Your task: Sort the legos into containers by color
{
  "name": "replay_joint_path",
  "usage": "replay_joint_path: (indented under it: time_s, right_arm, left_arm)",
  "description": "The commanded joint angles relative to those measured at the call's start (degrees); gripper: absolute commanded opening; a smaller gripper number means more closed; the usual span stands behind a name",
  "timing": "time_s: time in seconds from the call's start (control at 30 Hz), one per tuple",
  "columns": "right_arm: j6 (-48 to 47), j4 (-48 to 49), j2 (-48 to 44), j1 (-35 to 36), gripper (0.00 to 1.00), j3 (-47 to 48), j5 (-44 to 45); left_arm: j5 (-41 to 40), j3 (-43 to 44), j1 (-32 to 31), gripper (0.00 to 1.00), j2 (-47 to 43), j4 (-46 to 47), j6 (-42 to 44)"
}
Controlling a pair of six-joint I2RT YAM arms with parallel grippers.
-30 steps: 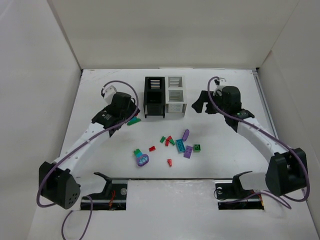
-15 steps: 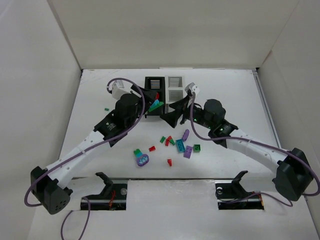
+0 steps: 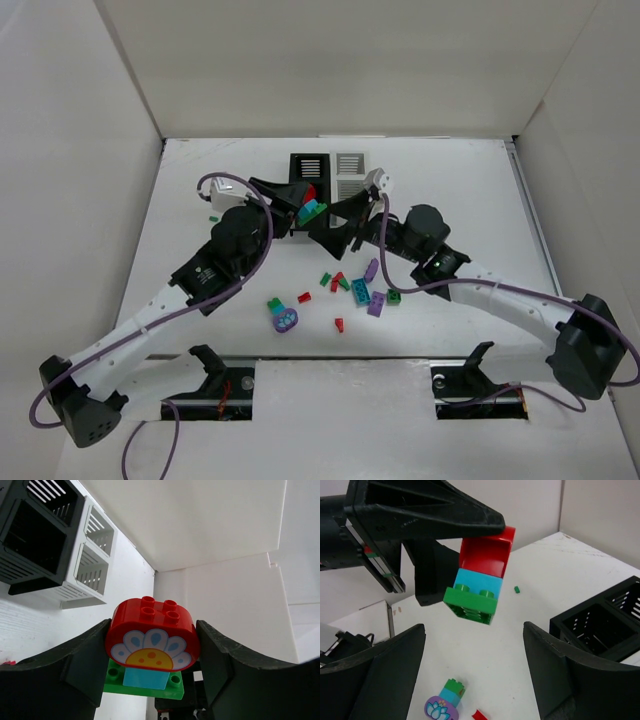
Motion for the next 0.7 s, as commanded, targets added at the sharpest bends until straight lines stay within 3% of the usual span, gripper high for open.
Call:
replay_joint_path:
  time_s: [0.0,0.23,0.47,0.5,0.67]
  right_arm:
    - [-1.5,4.7,-0.1,0.9,0.83,2.7,-0.2]
    - [-2.1,4.7,-0.1,1.5,0.83,3.3,1.1]
    - [-2.6,4.7,1.1,1.5,0.71,5.1,1.0]
    - [-2.6,4.7,1.1,1.5,0.65,5.1,1.0]
    - [-2.6,3.7,1.1,1.5,0.60,6.1,0.4]
  left_arm:
    - [-0.7,0.3,-1.6,0.34,-0.4,2.8,-1.1]
    - [-1.2,0.3,-3.2,0.34,0.3,4.5,-1.1]
    - [-2.3,-0.3,-3.8,0.34,0.3,5.1,-1.1]
    - [-2.3,-0.3,-3.8,0.34,0.3,5.1,-1.1]
    - [-2.3,-0.3,-3.8,0.34,0.8,5.7,-1.1]
